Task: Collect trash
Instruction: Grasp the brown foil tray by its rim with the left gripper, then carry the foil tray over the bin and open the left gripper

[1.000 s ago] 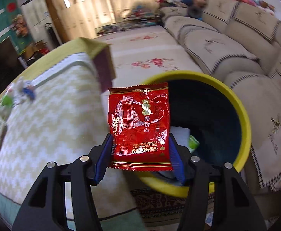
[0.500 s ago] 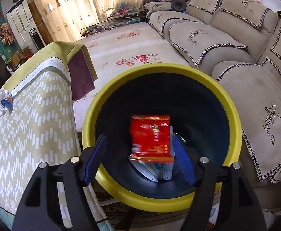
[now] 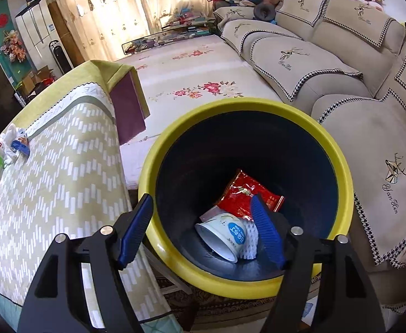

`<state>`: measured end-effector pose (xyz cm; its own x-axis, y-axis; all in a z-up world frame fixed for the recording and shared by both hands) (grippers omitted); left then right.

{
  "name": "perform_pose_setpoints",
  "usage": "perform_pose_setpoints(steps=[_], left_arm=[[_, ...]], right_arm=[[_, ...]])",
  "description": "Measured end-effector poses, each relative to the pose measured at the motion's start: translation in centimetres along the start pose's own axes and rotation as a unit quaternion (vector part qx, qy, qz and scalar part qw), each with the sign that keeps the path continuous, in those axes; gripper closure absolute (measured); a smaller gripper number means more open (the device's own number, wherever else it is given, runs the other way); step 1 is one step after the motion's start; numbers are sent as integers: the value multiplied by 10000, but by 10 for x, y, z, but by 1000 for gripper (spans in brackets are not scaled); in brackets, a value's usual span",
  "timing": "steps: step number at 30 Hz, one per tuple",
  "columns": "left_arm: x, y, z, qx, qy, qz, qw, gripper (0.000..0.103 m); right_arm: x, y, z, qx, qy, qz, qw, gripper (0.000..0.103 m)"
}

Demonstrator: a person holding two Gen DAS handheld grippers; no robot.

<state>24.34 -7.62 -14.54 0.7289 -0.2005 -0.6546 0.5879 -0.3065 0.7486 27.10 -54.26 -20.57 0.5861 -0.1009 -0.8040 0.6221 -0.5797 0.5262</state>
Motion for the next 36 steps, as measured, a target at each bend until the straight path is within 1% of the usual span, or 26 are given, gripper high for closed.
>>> perform_pose_setpoints(steps=[4,6,8,10,11,12,14,16,18,24,25,26,27,29,30,34,36], left_arm=[[5,-10,-28,-214,308,-149,9992,9],[11,-16,-40,-298,431,-273,9983,18],[18,-21,-51,-377,508,-396,9972,22],[25,-26,-58,-445,557,-505,9962,29],[29,-30,-61,-497,568,-586,9954,34],[33,-33,-64,-543,555,-649,9949,40],[42,-41,-67,-635,484,-826,9934,47],[48,-46,-68,-689,444,-924,9923,52],[51,-49,-69,-712,438,-975,9917,59],[62,-57,-71,-756,413,-1147,9897,77],[62,-57,-72,-754,436,-1145,9896,79],[62,-57,-72,-742,455,-1145,9896,85],[61,-57,-72,-734,428,-1142,9898,89],[60,-55,-70,-693,396,-1097,9908,91],[58,-53,-67,-670,366,-1072,9913,98],[46,-40,-48,-486,162,-899,9946,98],[38,-27,-30,-296,-5,-751,9967,98]], right_arm=[[0,-1,-2,-44,1,-27,10000,34],[0,-1,-5,-70,11,-29,10000,34],[0,-1,-8,-96,24,-21,9999,34],[0,-2,-11,-122,41,-20,9999,34],[0,-2,-12,-146,46,-24,9999,34],[0,-3,-13,-166,51,-30,9998,34],[0,-4,-16,-194,60,-45,9998,34],[1,-5,-17,-208,65,-56,9997,34],[1,-6,-18,-211,73,-66,9997,34],[2,-9,-18,-193,95,-85,9997,34],[2,-10,-17,-193,98,-87,9997,34],[2,-11,-17,-192,100,-89,9997,34],[2,-11,-17,-189,100,-91,9997,34],[2,-12,-17,-182,109,-88,9997,34],[2,-12,-16,-175,117,-83,9997,34],[-3,-13,-13,-126,154,-46,9998,34],[-8,-12,-10,-111,144,16,9998,34]])
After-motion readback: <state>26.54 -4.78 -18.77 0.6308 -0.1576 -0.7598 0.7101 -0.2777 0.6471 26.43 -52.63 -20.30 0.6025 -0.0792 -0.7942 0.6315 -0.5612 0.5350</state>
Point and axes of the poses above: each gripper's, at about its wrist camera, not at the fingertips, and x roughly the way its jaws point, z to its right, y to its top, the point moved 7 cm from there along x, roughly the way its jaws point, and after that the axes turned 15 degrees about x, right-handed, at the moved point
